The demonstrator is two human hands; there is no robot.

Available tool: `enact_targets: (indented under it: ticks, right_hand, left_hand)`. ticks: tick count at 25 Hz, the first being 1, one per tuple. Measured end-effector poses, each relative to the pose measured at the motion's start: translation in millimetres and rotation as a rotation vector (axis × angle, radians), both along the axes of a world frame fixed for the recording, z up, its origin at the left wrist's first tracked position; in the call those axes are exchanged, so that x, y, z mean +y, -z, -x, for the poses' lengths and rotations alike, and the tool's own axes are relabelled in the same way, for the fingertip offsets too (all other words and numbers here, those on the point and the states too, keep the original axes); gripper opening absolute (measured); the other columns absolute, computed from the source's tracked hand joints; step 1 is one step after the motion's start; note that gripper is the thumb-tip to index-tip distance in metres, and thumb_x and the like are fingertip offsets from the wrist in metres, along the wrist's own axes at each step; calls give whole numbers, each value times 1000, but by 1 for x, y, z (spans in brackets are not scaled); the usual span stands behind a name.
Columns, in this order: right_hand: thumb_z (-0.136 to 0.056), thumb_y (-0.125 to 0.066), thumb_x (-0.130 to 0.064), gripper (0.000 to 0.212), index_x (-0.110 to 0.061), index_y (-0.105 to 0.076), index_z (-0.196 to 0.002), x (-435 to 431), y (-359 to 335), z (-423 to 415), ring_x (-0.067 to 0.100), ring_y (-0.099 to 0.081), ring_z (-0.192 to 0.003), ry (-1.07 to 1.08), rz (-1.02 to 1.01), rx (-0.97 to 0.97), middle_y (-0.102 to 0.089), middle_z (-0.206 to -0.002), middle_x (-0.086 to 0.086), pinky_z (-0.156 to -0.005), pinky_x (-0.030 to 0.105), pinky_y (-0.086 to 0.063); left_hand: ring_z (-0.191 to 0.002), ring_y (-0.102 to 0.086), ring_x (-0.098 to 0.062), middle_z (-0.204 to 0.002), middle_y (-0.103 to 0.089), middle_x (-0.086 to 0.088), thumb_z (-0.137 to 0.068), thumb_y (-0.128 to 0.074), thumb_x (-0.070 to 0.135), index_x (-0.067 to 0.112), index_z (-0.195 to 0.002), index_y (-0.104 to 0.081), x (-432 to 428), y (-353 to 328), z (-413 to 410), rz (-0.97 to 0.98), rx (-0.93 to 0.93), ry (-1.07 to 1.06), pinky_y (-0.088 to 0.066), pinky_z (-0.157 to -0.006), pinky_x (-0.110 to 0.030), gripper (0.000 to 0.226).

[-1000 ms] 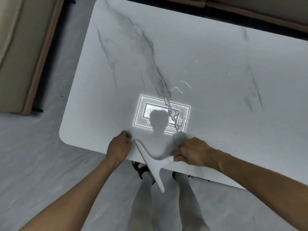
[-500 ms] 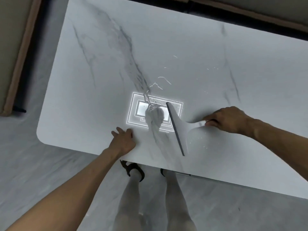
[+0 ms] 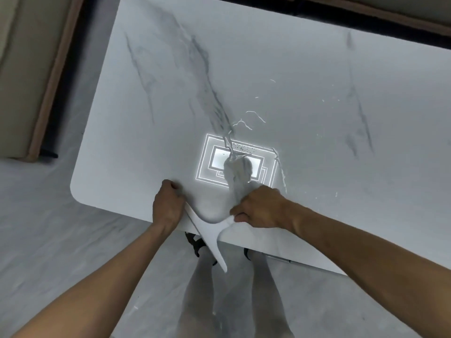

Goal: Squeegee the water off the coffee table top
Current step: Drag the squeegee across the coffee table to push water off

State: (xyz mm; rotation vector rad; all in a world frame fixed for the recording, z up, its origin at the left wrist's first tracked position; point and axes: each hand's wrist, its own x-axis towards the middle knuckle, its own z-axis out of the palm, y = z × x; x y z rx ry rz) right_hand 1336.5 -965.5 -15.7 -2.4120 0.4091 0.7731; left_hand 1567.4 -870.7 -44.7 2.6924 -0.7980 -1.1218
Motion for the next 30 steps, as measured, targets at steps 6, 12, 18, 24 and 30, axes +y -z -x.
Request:
enact_targets:
  ticks: [6,12,18,24,30]
  right_hand:
    - [-100,-33,-48,38,-41,-55,-130,-43,13,-7,27,-61,-111,79,99,-10,-65,-124,-3,-87,37,-44]
    - [-99,-30,-52,41,-41,-54,-130,-128,5,95,29,-62,-109,459,302,62,-68,-119,0,-80,36,-46]
    - [-98,-29,-53,40,-43,-57,-126,-142,-23,144,28,-66,-99,557,398,81,-72,-110,-3,-68,31,-39]
    - [-100,-31,-51,37,-44,-53,-129,-65,-5,22,24,-64,-106,77,102,-114,-67,-119,-4,-82,35,-46]
    - [-100,-35,-44,37,-38,-54,-131,-19,32,-63,28,-63,-106,-189,45,-82,-68,-116,1,-74,32,-37]
  left_hand:
    - [-82,-55,-27,-95,-59,-8,-87,-43,10,13,-104,-44,-11,6,-1,-39,70,4,-37,-59,-32,17]
    - [-82,-53,-24,-92,-56,-2,-88,-48,11,12,-109,-46,-47,3,38,13,118,56,-34,-56,-28,21]
    - [-88,-54,-25,-98,-56,-4,-88,-53,11,6,-112,-49,-57,-8,47,77,120,-8,-38,-70,-31,24]
    - [-93,-58,-28,-109,-61,-9,-89,-50,16,8,-117,-49,-23,-18,8,45,56,-202,-41,-71,-32,30]
    - [-90,-53,-25,-110,-60,-6,-84,-48,13,10,-118,-48,-9,-9,-24,-30,-22,-294,-40,-75,-32,34]
